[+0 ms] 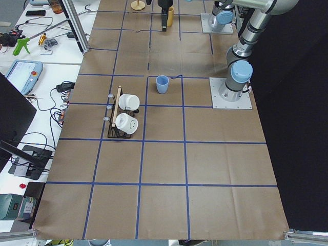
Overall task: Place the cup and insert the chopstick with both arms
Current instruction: 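Move the left gripper toward the blue cup while the right approaches the chopstick, then lower the left gripper onto the blue cup while the right descends to the chopstick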
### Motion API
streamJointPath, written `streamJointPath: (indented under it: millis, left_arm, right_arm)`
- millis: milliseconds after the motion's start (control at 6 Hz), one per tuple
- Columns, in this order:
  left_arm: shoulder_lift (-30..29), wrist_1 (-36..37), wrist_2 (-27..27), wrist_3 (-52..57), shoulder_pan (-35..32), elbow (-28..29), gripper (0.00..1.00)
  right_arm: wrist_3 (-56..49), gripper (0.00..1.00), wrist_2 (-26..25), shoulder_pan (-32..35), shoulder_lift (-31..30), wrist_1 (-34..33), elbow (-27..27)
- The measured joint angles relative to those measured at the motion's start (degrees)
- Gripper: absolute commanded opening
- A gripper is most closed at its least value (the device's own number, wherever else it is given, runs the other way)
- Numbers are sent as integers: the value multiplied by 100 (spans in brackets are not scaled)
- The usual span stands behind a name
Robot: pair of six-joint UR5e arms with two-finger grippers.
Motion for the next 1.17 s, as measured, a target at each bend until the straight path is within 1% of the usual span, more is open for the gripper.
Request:
streamJointPath:
  millis: [500, 667, 833, 1000, 1167]
  left_arm:
    - [164, 91, 29, 120, 176, -264, 99]
    - [188, 179, 22, 311, 393, -551, 98]
    - [195, 498, 17, 745, 675, -1002, 98]
    - [198, 1014, 17, 1205, 933, -1513, 98]
    - [156, 1626, 8, 1479, 1141, -2040, 94]
  right_arm:
    - [-966, 100, -204, -744, -51, -154, 223]
    - [-1102, 100, -243, -880, -53, -398, 411]
    - [-1205, 100, -269, -944, -88, -785, 703]
    - [-1280, 100, -280, -967, -157, -1130, 1042]
    - [-1317, 100, -281, -982, -212, -1501, 1420]
